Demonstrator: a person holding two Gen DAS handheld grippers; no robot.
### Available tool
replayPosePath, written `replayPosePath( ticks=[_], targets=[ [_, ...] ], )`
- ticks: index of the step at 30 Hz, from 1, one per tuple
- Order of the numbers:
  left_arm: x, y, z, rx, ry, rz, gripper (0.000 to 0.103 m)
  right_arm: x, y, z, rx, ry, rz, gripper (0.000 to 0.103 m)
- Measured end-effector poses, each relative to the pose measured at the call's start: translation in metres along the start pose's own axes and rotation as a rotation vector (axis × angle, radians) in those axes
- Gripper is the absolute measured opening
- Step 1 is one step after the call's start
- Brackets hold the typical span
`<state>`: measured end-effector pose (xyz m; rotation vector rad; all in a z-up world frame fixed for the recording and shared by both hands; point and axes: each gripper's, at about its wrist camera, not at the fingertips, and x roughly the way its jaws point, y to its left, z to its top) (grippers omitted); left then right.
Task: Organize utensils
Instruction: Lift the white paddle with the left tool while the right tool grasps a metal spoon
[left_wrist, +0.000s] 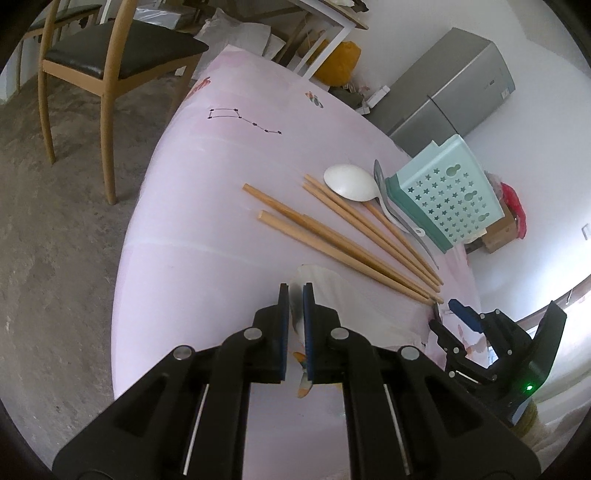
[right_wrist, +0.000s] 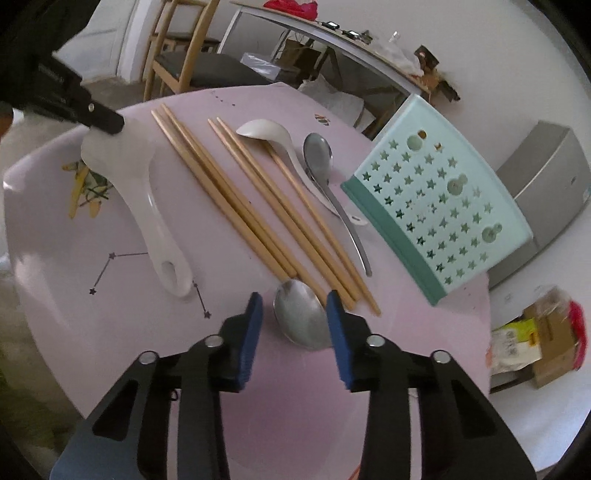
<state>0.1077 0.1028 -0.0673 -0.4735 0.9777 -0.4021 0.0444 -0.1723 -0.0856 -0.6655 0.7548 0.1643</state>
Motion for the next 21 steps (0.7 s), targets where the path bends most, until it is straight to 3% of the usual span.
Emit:
replayPosePath(
  ticks=[2, 6, 15, 21],
  targets=[
    [-0.001, 0.001, -0.001, -0.004, -0.006, -0.001, 0.006, 0.001, 0.001, 0.000, 0.002, 0.006, -0.006, 0.026],
    [-0.007, -0.002, -0.004, -0.006, -0.031, -0.009, 0.005, 0.003, 0.005, 0.000, 0.017, 0.020, -0.025, 0.007],
    [-0.044, -0.025, -0.001, 0.036, -0.152, -0.026, 0.000, -0.015, -0.014, 0.001, 0.109, -0.058, -0.048, 0.004],
    [-0.080, -0.057, 0.008, 0.094, -0.279, -0.050, 0.000, -0.052, -0.054, 0.001, 0.272, -0.142, -0.021, 0.002]
  ],
)
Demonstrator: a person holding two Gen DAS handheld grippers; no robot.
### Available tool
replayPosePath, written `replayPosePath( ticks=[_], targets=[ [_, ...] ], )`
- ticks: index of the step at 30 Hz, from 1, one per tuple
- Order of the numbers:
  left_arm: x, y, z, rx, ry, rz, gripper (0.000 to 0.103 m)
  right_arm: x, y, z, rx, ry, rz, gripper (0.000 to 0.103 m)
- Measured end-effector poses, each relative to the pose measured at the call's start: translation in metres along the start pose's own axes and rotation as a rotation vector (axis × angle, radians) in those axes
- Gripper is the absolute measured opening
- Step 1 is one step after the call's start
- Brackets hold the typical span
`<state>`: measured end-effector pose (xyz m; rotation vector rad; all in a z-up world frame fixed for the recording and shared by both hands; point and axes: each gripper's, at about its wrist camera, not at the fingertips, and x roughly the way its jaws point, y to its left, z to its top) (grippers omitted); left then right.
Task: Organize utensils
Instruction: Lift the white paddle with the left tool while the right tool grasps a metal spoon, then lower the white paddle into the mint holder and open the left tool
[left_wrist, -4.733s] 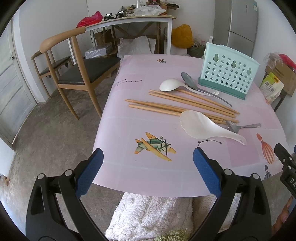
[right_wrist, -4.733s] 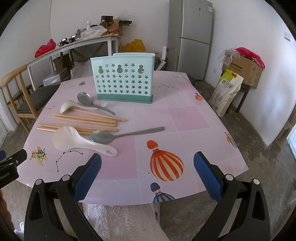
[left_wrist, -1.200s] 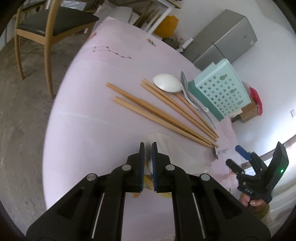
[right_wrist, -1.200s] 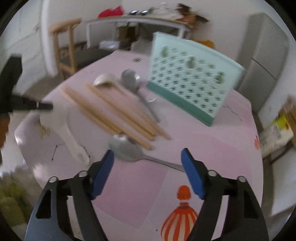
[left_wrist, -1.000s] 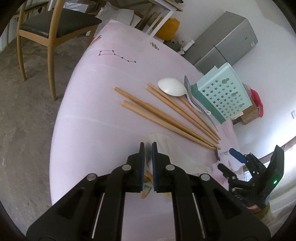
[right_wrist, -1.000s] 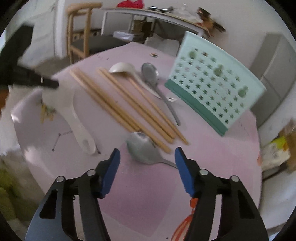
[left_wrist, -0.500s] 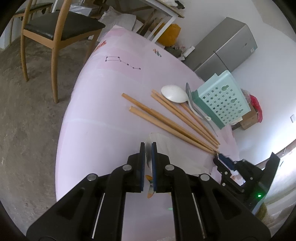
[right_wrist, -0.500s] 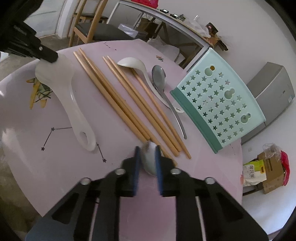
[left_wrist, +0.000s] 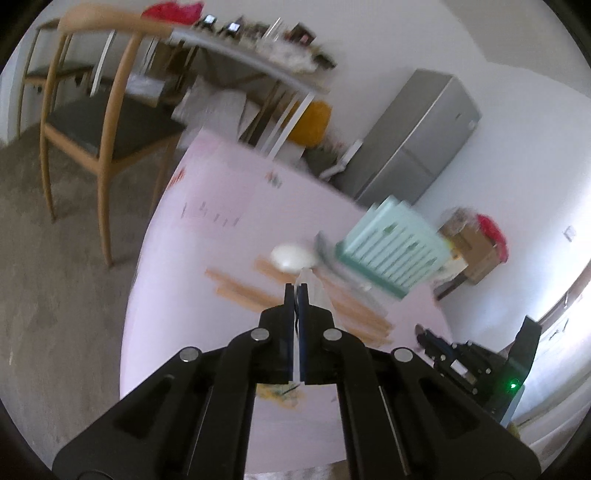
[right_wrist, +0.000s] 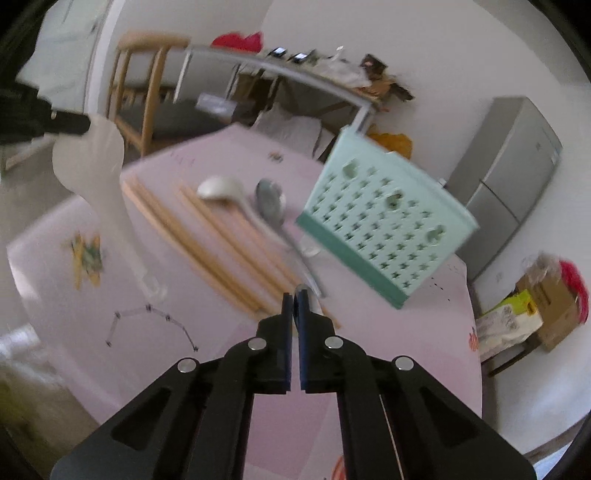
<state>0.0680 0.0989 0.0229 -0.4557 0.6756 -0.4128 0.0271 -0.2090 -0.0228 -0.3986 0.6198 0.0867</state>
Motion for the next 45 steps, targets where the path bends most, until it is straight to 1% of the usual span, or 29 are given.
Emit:
replayPosePath(
  ticks=[3, 6, 8, 11, 13, 14, 17, 19, 20, 23, 26, 29, 31, 33, 36, 38, 39, 40, 42, 43, 45],
  targets=[
    [-0.012, -0.020, 0.018, 0.046, -0.067, -0.029, 0.000, -0.015, -0.022, 0.007, 0.095, -0.035, 0.014, 0.002],
    [-0.022, -0.043, 0.045, 0.102, -0.139, -0.056, 0.000, -0.029, -0.043, 0.010, 0.192, -0.078, 0.021, 0.002],
    [-0.024, -0.062, 0.069, 0.143, -0.191, -0.080, 0.000, -0.038, -0.054, 0.010, 0.259, -0.109, 0.025, 0.003],
    [-0.021, -0.092, 0.107, 0.214, -0.267, -0.100, 0.000, -0.046, -0.066, 0.009, 0.316, -0.142, 0.021, 0.002],
    [-0.015, -0.113, 0.125, 0.261, -0.293, -0.108, 0.000, -0.050, -0.073, 0.006, 0.351, -0.156, 0.032, 0.003],
    [-0.004, -0.127, 0.136, 0.302, -0.293, -0.104, 0.000, -0.050, -0.076, 0.005, 0.362, -0.160, 0.036, 0.003],
    [0.022, -0.157, 0.151, 0.379, -0.269, -0.070, 0.000, -0.051, -0.085, 0.001, 0.392, -0.171, 0.049, 0.003],
    [0.051, -0.177, 0.155, 0.448, -0.239, -0.016, 0.000, -0.051, -0.092, -0.003, 0.415, -0.182, 0.063, 0.003],
    [0.061, -0.184, 0.155, 0.473, -0.231, 0.006, 0.000, -0.052, -0.096, -0.005, 0.426, -0.187, 0.069, 0.003],
    [0.104, -0.207, 0.152, 0.576, -0.174, 0.110, 0.000, -0.054, -0.104, -0.013, 0.455, -0.200, 0.085, 0.003],
    [0.136, -0.220, 0.145, 0.642, -0.114, 0.182, 0.000, -0.054, -0.113, -0.022, 0.485, -0.215, 0.105, 0.003],
    [0.157, -0.231, 0.136, 0.708, -0.078, 0.247, 0.000, -0.055, -0.122, -0.030, 0.509, -0.230, 0.122, 0.003],
    [0.168, -0.239, 0.132, 0.733, -0.057, 0.278, 0.000, -0.055, -0.126, -0.035, 0.523, -0.237, 0.138, 0.003],
    [0.180, -0.246, 0.132, 0.742, -0.025, 0.304, 0.000, -0.055, -0.132, -0.041, 0.546, -0.247, 0.172, 0.002],
    [0.195, -0.250, 0.134, 0.715, 0.024, 0.314, 0.001, -0.056, -0.141, -0.048, 0.574, -0.267, 0.212, 0.002],
    [0.207, -0.248, 0.139, 0.665, 0.065, 0.294, 0.002, -0.056, -0.149, -0.052, 0.602, -0.282, 0.250, 0.002],
    [0.208, -0.247, 0.139, 0.637, 0.076, 0.284, 0.004, -0.055, -0.152, -0.053, 0.613, -0.286, 0.266, 0.002],
    [0.208, -0.245, 0.138, 0.601, 0.089, 0.274, 0.007, -0.053, -0.159, -0.055, 0.632, -0.291, 0.292, 0.002],
    [0.209, -0.240, 0.139, 0.518, 0.107, 0.248, 0.030, -0.051, -0.169, -0.058, 0.659, -0.297, 0.328, 0.002],
    [0.207, -0.236, 0.142, 0.476, 0.104, 0.236, 0.033, -0.050, -0.175, -0.059, 0.673, -0.299, 0.347, 0.002],
    [0.204, -0.232, 0.142, 0.435, 0.099, 0.225, 0.034, -0.049, -0.184, -0.059, 0.687, -0.305, 0.369, 0.002]
  ],
)
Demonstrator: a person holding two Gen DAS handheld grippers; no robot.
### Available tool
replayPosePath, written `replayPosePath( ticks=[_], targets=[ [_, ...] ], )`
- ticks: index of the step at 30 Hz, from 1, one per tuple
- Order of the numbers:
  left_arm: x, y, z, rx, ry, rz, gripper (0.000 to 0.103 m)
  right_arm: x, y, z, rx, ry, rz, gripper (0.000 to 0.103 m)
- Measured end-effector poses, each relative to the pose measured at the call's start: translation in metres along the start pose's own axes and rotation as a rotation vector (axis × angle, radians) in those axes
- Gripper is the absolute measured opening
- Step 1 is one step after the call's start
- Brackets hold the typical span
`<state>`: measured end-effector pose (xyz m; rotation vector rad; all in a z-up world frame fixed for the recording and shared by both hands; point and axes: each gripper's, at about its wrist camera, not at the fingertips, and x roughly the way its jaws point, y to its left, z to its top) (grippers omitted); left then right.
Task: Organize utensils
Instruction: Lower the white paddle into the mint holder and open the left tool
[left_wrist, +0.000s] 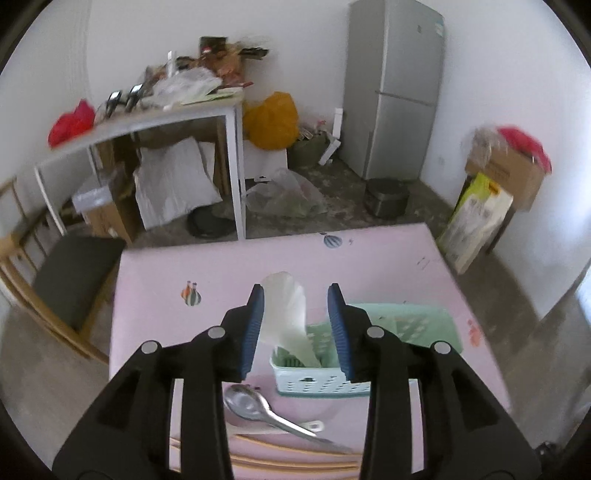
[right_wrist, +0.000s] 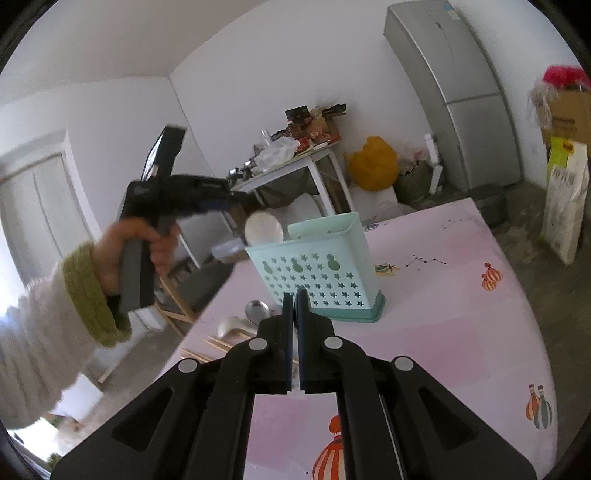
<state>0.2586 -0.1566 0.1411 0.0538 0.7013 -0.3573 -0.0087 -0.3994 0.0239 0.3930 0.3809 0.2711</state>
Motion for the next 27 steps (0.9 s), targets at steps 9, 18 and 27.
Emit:
replayPosePath(
  ticks=[9, 18, 27],
  targets=[
    [-0.026, 0.025, -0.018, -0.080, -0.053, -0.003, 0.042, -0.014, 0.000, 0.056, -0.012, -0.074, 0.111, 0.002],
    [-0.047, 0.081, -0.053, -0.201, -0.108, -0.037, 0.043, 0.008, 0.024, 0.137, -0.042, -0.131, 0.206, 0.002],
    [-0.054, 0.133, -0.110, -0.207, -0.149, -0.095, 0.043, 0.070, 0.048, 0.191, -0.063, -0.141, 0.174, 0.002]
  ],
)
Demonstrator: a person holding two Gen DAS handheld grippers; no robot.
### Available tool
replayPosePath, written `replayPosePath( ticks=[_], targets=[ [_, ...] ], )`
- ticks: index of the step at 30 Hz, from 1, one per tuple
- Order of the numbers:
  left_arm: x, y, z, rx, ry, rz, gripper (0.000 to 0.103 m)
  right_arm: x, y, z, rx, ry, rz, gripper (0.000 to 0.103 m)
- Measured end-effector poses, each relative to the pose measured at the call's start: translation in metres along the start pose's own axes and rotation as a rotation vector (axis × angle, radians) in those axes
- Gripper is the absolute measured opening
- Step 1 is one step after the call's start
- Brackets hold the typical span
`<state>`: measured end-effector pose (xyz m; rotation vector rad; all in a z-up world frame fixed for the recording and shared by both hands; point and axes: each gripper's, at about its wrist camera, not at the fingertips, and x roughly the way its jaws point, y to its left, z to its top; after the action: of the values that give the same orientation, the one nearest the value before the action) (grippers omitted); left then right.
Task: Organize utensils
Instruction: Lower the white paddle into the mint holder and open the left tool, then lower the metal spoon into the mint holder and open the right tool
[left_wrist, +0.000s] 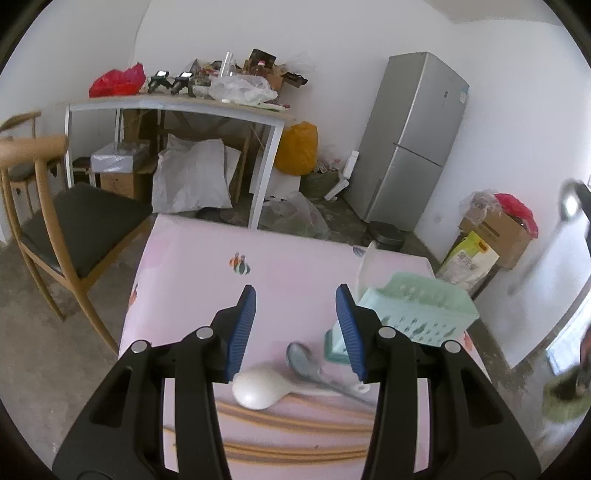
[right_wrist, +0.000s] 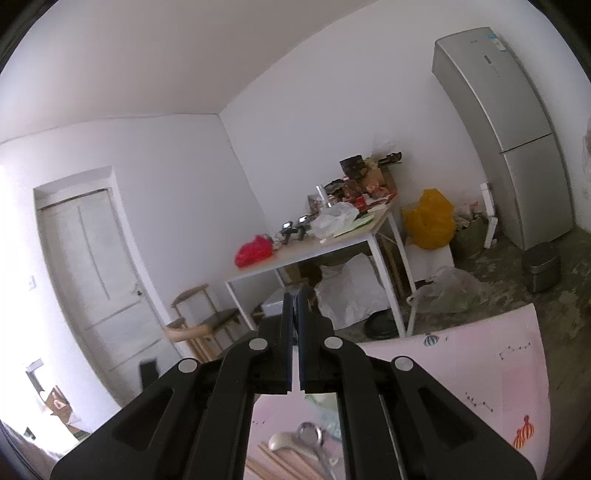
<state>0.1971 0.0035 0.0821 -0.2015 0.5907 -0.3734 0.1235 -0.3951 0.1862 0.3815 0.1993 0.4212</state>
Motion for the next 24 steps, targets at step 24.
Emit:
replayPosePath(
  ticks=[24],
  targets=[
    [0.023, 0.061, -0.070, -0.064, 0.165, -0.101, 0.045, 0.079, -0.066, -0.108, 0.170, 0.245, -0.215, 0.003]
  ],
)
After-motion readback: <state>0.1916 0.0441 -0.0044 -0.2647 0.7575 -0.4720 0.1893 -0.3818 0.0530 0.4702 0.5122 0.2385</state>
